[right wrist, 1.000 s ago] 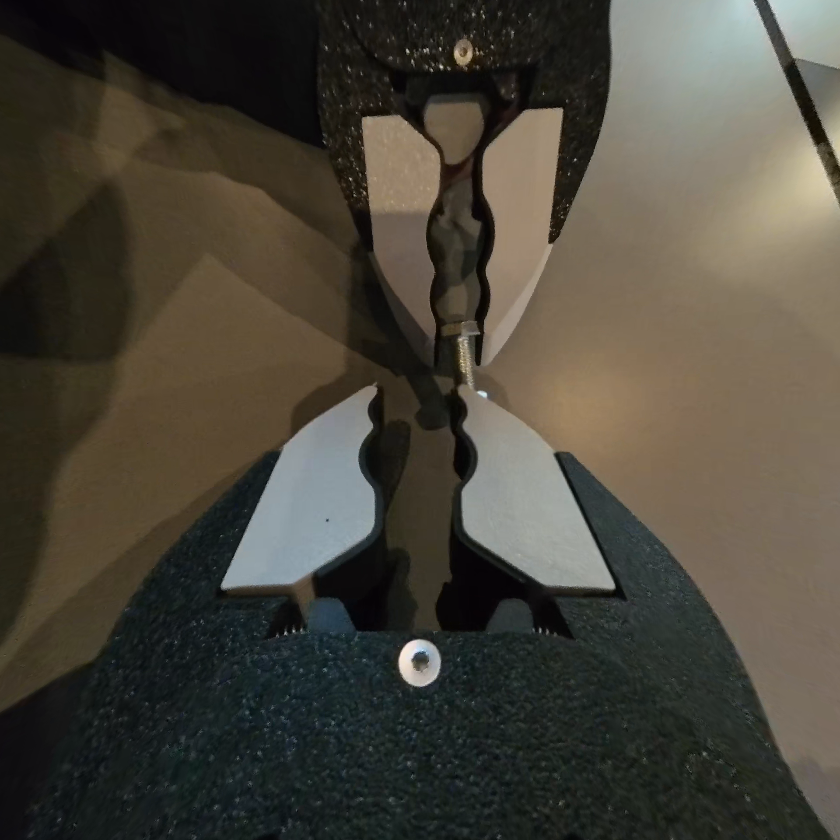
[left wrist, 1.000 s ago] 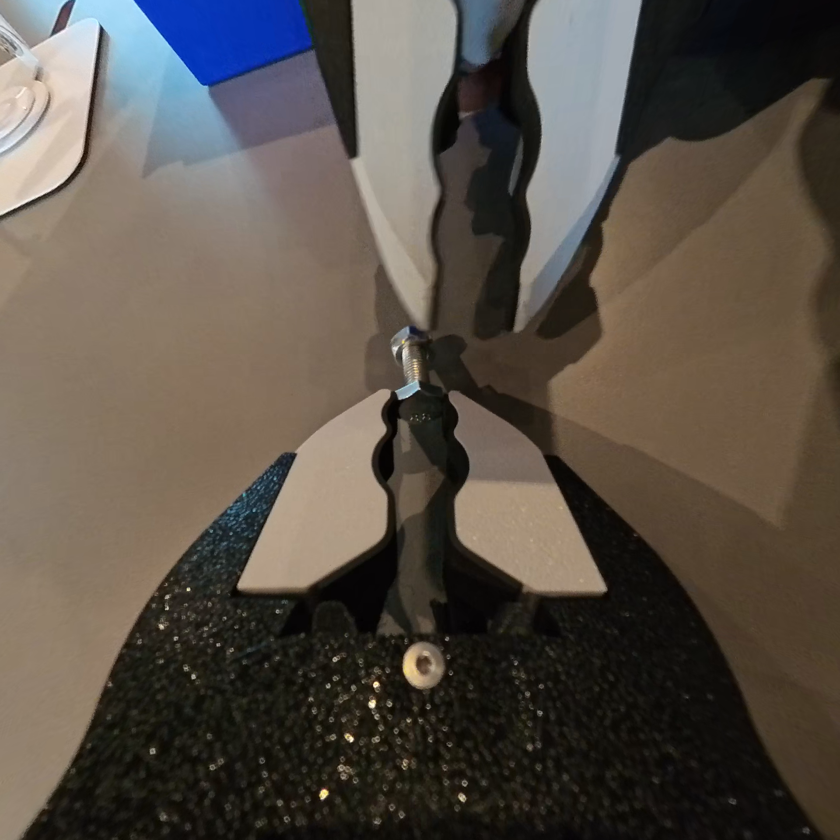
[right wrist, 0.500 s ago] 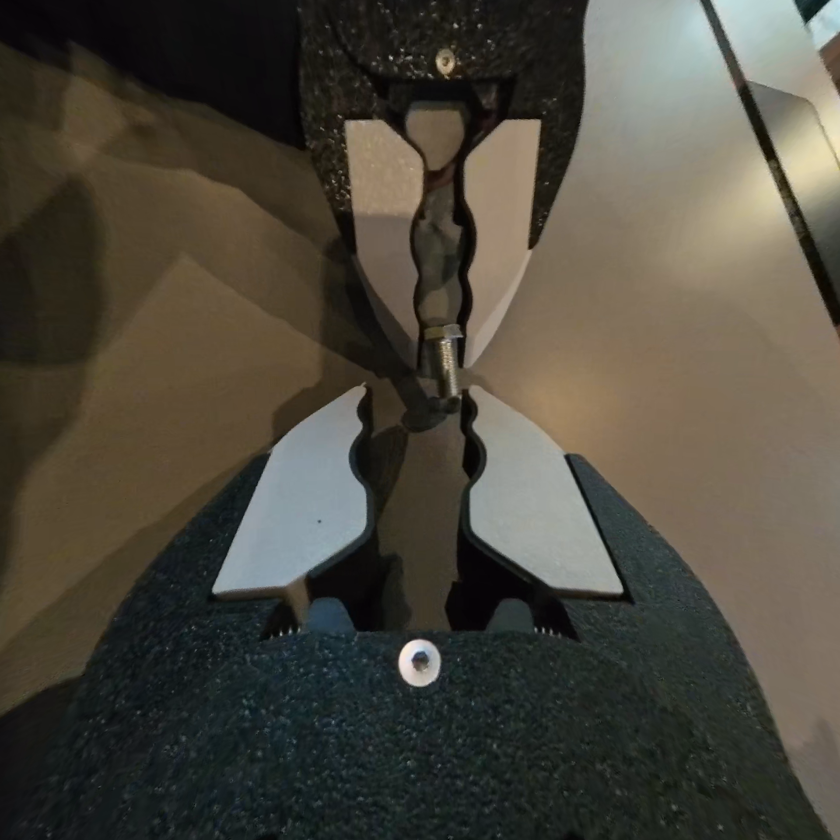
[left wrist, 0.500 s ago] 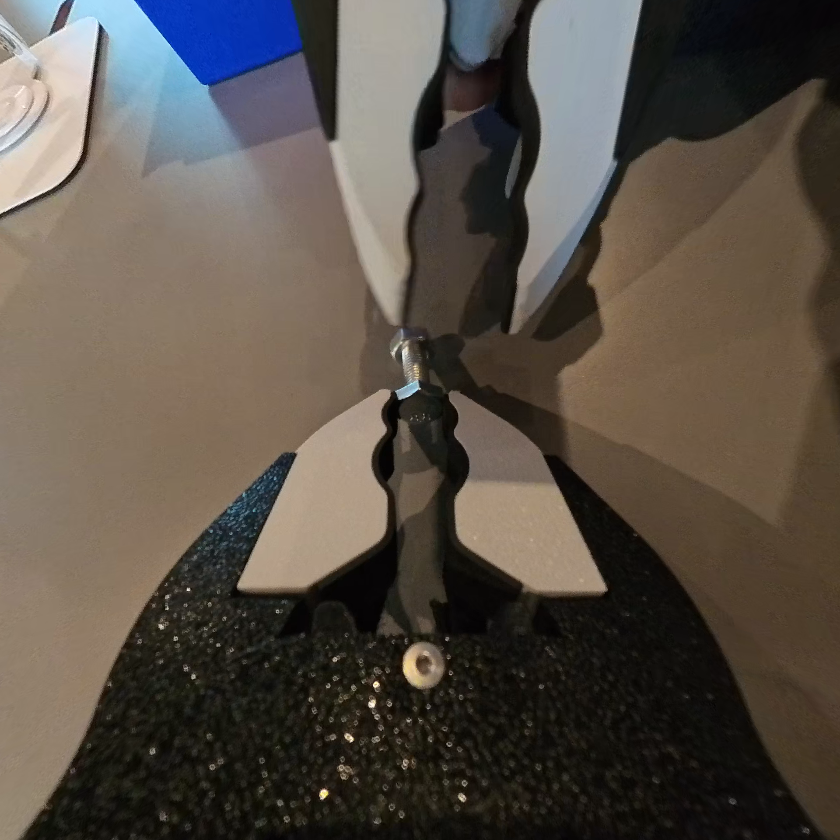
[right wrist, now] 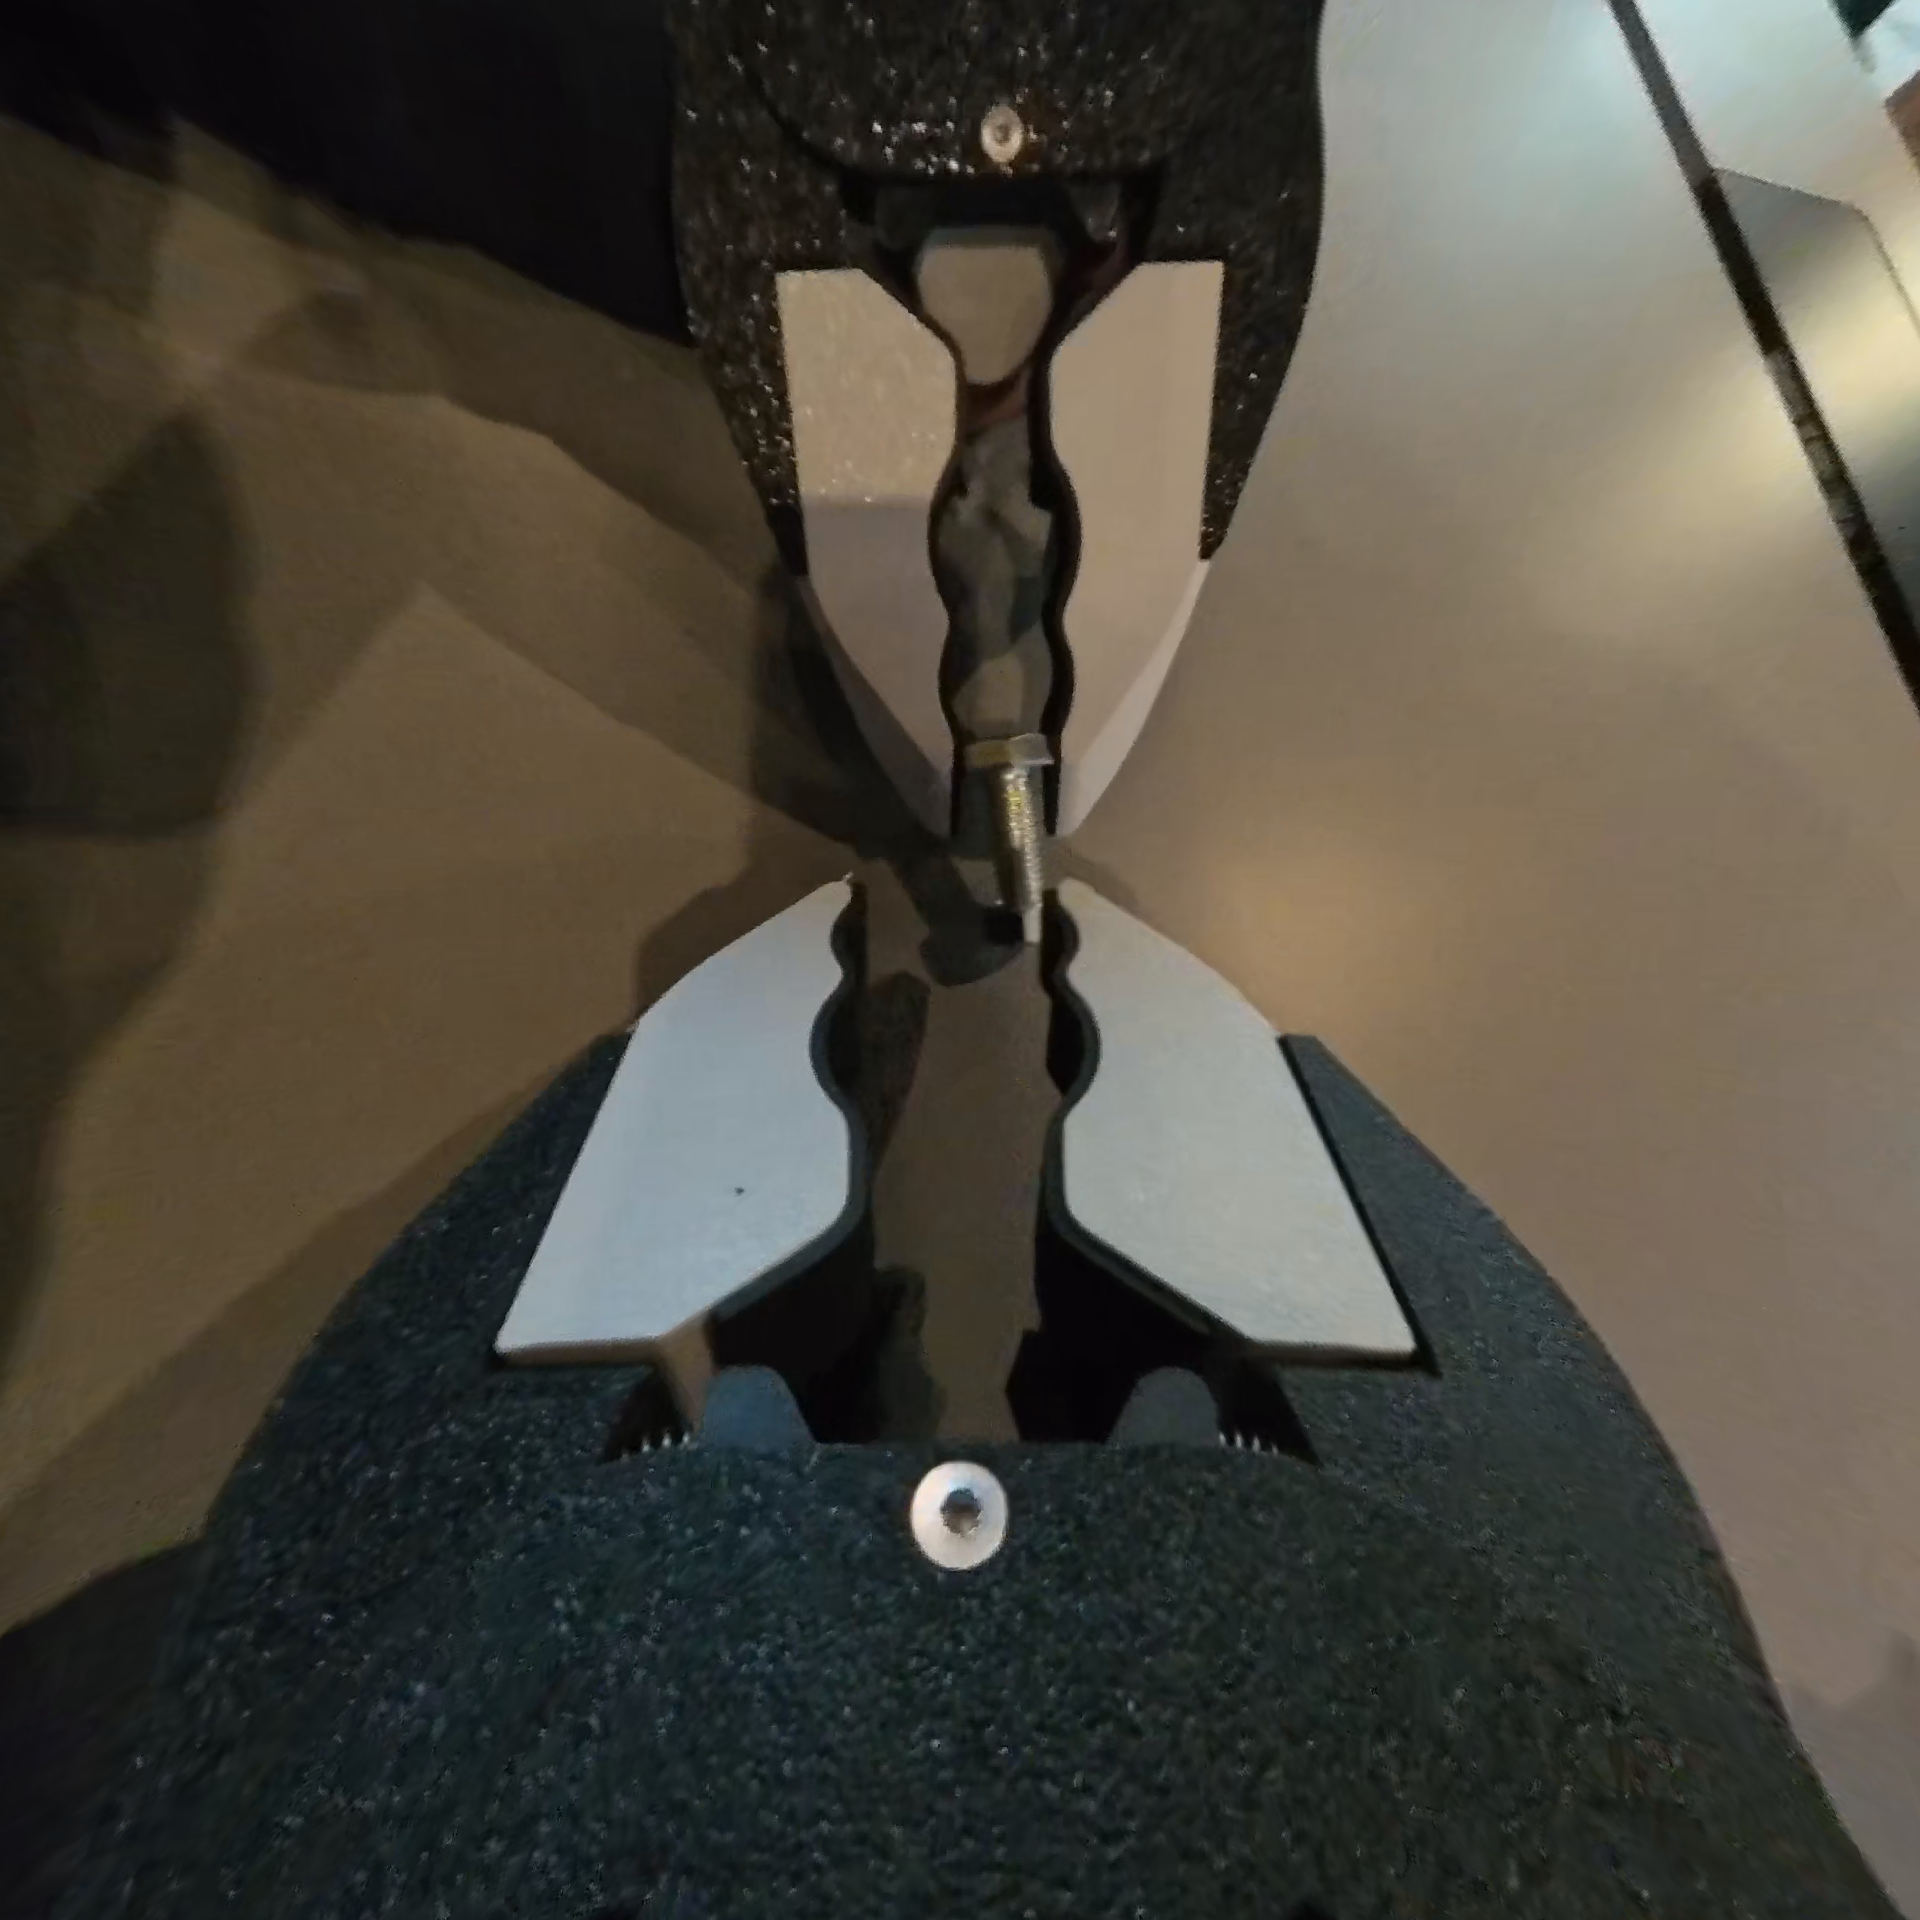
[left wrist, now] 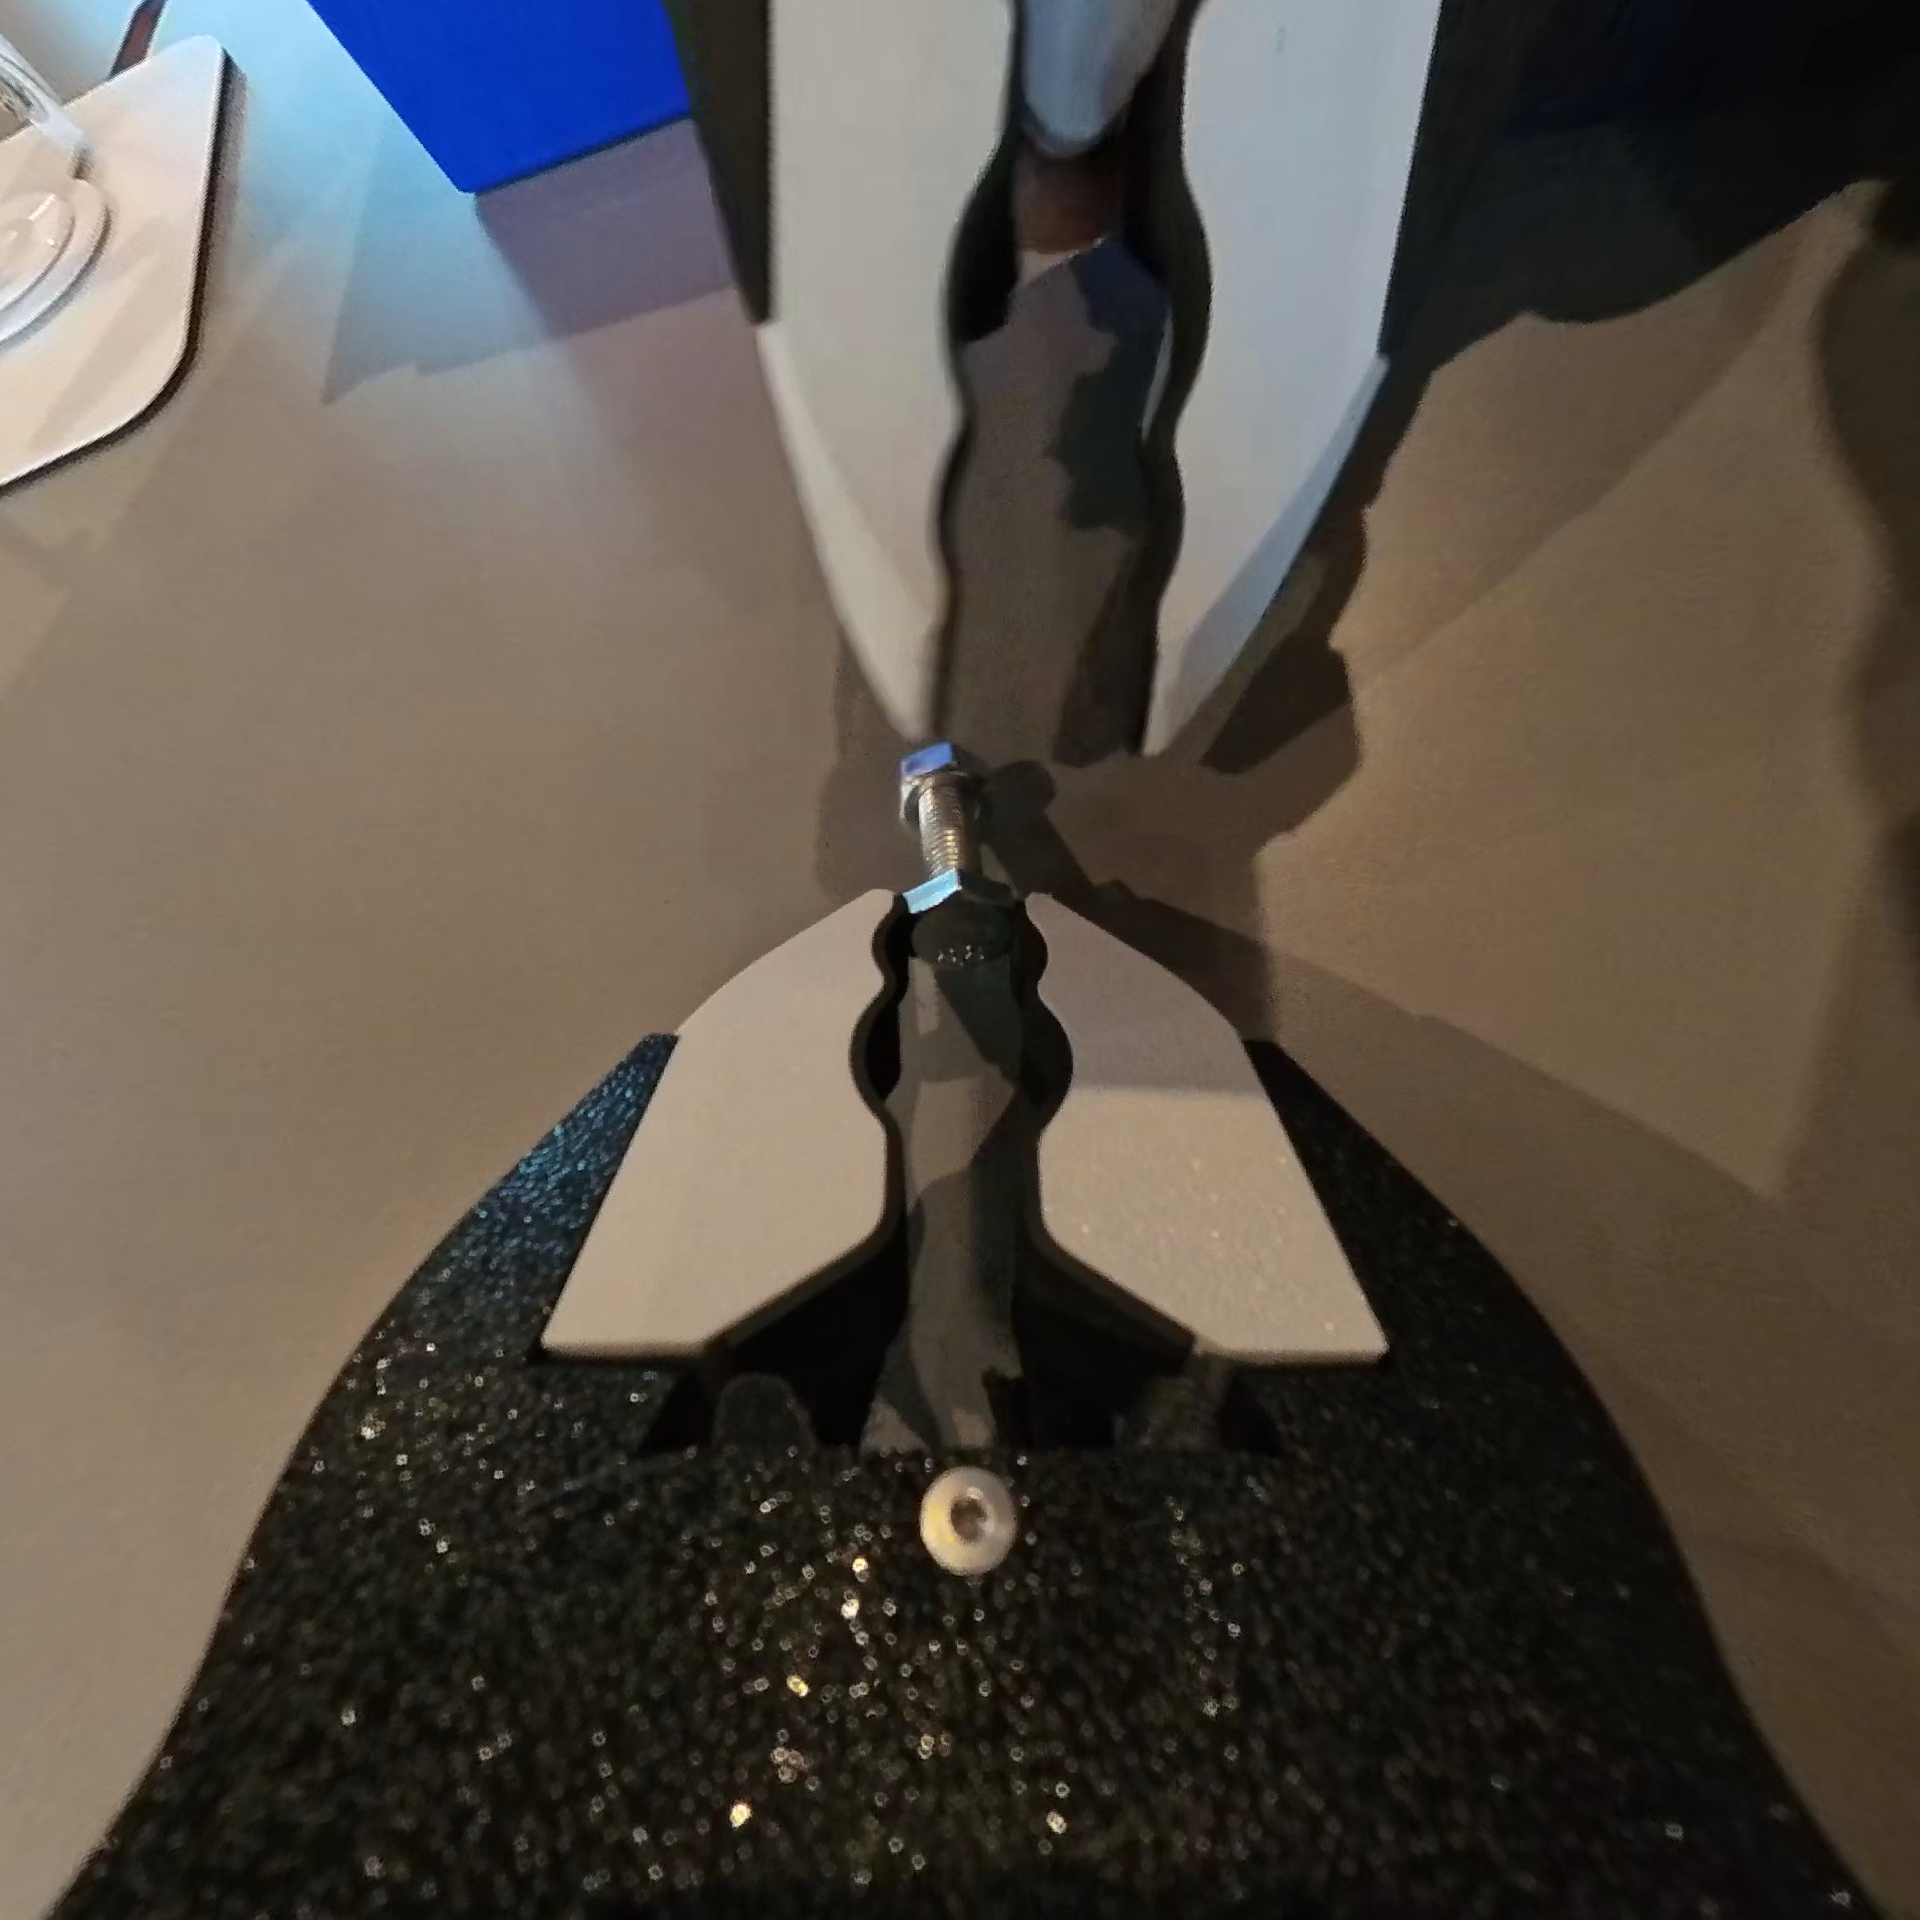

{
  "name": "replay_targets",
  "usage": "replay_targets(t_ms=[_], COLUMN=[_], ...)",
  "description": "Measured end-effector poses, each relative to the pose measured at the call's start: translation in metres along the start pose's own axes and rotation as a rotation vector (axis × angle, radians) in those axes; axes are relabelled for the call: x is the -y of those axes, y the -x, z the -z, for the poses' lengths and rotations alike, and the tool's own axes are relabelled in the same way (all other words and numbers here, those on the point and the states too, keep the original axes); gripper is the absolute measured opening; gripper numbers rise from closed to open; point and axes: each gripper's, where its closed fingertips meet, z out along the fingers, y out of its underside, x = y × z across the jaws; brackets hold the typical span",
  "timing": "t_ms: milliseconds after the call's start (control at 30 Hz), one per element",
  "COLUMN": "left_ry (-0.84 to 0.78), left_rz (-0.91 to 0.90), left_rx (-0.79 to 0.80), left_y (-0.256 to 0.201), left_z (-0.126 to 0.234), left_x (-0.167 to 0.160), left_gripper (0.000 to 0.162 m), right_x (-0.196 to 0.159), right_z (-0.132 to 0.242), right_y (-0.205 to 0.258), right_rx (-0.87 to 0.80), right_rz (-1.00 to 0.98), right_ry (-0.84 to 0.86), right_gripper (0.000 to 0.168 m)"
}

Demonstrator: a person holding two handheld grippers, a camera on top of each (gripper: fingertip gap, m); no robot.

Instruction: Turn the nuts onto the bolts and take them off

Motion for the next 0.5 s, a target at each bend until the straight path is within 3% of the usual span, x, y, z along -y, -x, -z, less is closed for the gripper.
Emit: replay_targets(t_ms=[133, 233, 333, 367, 500], left_ry=[0.000, 0.000, 0.000, -0.001, 0.000], left_rz=[0.000, -0.001, -0.003, -0.001, 0.001], left_rx=[0.000, 0.000, -0.004, -0.001, -0.002], left_y=[0.000, 0.000, -0.001, 0.000, 0.000], left_z=[0.000, 0.000, 0.000, 0.000, 0.000], left_x=[0.000, 0.000, 0.000, 0.000, 0.000], left_gripper=[0.018, 0.018, 0.018, 0.018, 0.018], right_x=[-0.004, -0.007, -0.005, -0.004, -0.001], right_z=[-0.007, -0.008, -0.003, 0.001, 0.003], right_y=[-0.001, -0.001, 0.003, 0.009, 0.002], right_rx=[-0.031, -0.029, 0.007, 0.062, 0.023], right_rz=[0.030, 0.032, 0.014, 0.011, -0.012], right_ry=[0.034, 0.052, 0.048, 0.035, 0.012], right_gripper=[0.046, 0.047, 0.032, 0.007, 0.020])
